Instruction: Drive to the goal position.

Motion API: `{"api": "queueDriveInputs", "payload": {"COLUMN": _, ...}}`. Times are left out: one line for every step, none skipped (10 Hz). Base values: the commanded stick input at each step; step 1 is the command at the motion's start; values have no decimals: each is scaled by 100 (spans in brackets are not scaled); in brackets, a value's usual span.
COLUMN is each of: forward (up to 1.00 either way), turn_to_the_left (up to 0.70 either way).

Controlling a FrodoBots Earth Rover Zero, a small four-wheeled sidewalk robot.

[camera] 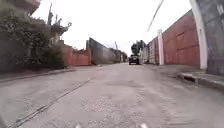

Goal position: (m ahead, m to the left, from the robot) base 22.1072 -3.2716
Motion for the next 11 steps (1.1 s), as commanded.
{"api": "queueDriveInputs", "payload": {"forward": 100, "turn_to_the_left": -27}}
{"api": "queueDriveInputs", "payload": {"forward": 100, "turn_to_the_left": -27}}
{"api": "queueDriveInputs", "payload": {"forward": 100, "turn_to_the_left": -27}}
{"api": "queueDriveInputs", "payload": {"forward": 100, "turn_to_the_left": -27}}
{"api": "queueDriveInputs", "payload": {"forward": 100, "turn_to_the_left": -27}}
{"api": "queueDriveInputs", "payload": {"forward": 100, "turn_to_the_left": -27}}
{"api": "queueDriveInputs", "payload": {"forward": 100, "turn_to_the_left": -27}}
{"api": "queueDriveInputs", "payload": {"forward": 100, "turn_to_the_left": -27}}
{"api": "queueDriveInputs", "payload": {"forward": 100, "turn_to_the_left": -27}}
{"api": "queueDriveInputs", "payload": {"forward": 100, "turn_to_the_left": -15}}
{"api": "queueDriveInputs", "payload": {"forward": 100, "turn_to_the_left": 0}}
